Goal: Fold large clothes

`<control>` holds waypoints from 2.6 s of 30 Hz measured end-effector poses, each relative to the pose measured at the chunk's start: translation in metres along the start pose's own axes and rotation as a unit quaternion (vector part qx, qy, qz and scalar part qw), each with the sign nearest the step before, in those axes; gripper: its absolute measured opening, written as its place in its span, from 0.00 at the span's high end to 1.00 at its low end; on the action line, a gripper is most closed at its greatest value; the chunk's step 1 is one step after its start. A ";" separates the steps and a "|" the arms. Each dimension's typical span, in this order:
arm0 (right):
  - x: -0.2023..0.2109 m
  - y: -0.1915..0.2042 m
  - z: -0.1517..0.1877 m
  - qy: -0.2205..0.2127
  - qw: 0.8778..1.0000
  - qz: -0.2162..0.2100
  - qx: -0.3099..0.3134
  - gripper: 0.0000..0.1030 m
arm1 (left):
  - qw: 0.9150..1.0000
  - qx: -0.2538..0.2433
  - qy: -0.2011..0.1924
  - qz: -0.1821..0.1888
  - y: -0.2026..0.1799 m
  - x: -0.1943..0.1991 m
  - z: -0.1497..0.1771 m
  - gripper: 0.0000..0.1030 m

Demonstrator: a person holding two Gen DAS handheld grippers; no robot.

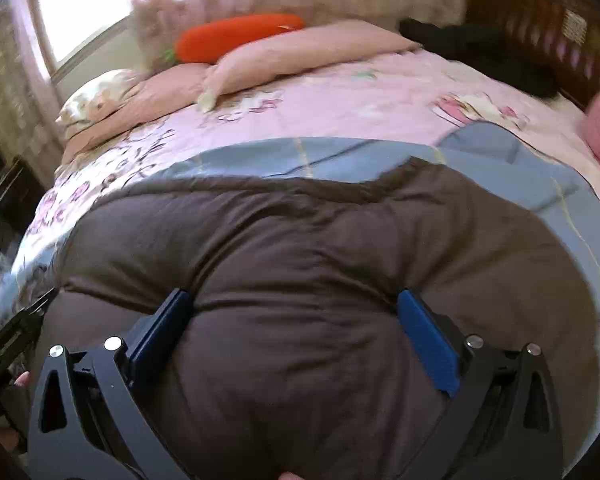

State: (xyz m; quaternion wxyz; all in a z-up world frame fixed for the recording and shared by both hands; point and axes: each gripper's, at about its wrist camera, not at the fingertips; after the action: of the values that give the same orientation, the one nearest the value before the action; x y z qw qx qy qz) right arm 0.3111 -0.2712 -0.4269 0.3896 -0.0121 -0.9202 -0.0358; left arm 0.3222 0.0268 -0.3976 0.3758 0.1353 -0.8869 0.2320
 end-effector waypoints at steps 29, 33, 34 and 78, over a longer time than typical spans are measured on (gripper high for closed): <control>-0.083 -0.036 -0.057 0.142 0.976 0.100 0.132 0.01 | 0.972 -0.150 0.009 -0.183 0.025 -0.088 -0.080 0.02; -0.120 -0.085 -0.059 0.193 0.978 0.074 0.002 0.01 | 0.964 -0.093 0.075 -0.236 0.066 -0.140 -0.109 0.02; -0.123 -0.095 -0.057 0.193 0.978 0.070 -0.023 0.01 | 0.971 -0.059 0.073 -0.222 0.082 -0.140 -0.119 0.02; 0.463 0.011 -0.060 -0.023 0.993 0.086 0.082 0.01 | 0.984 -0.120 -0.118 -0.055 -0.032 0.518 -0.047 0.02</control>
State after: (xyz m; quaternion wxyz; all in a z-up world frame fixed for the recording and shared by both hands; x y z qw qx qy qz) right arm 0.0323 -0.2672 -0.0524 0.3698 -0.0603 -0.9242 0.0742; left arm 0.0112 -0.0099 0.0190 0.2943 0.1641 -0.9376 0.0857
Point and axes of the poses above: each gripper's, at about its wrist camera, not at the fingertips, and x roughly against the way its jaws point, y to its left, z to its underside, and after that the axes turned 13 degrees about x, right-handed
